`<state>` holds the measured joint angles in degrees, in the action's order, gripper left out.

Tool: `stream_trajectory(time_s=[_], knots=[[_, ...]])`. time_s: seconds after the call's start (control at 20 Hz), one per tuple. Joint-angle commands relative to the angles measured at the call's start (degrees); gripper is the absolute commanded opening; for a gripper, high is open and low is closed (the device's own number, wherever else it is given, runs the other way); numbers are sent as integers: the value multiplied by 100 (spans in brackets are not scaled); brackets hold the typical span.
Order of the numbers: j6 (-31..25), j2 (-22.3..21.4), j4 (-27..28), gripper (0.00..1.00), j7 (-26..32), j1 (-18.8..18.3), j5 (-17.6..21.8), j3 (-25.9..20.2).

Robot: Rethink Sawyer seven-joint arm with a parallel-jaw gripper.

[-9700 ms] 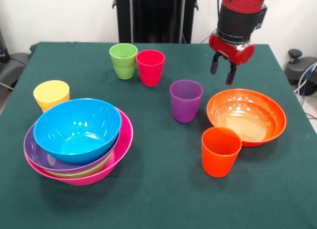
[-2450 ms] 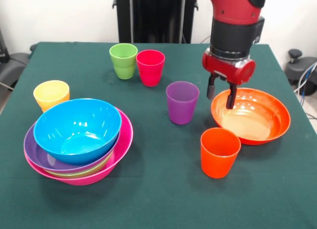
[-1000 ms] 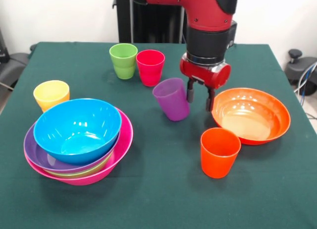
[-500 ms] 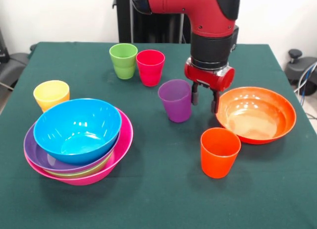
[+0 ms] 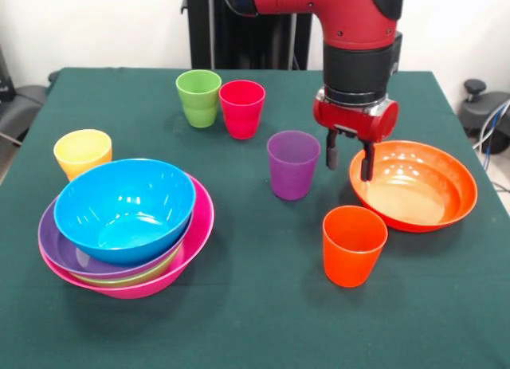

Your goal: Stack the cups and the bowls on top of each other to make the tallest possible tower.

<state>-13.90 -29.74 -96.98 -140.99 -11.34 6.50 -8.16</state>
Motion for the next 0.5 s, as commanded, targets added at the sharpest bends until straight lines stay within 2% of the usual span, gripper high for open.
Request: stream_trajectory(time_s=[0.05, 0.35, 0.5], knots=[[-752, -88, -168, 100, 610, -118, 354, -626], [-1023, -654, -512, 100, 594, -162, 305, -618], [-1045, -493, -326, 100, 647, -187, 342, -625]])
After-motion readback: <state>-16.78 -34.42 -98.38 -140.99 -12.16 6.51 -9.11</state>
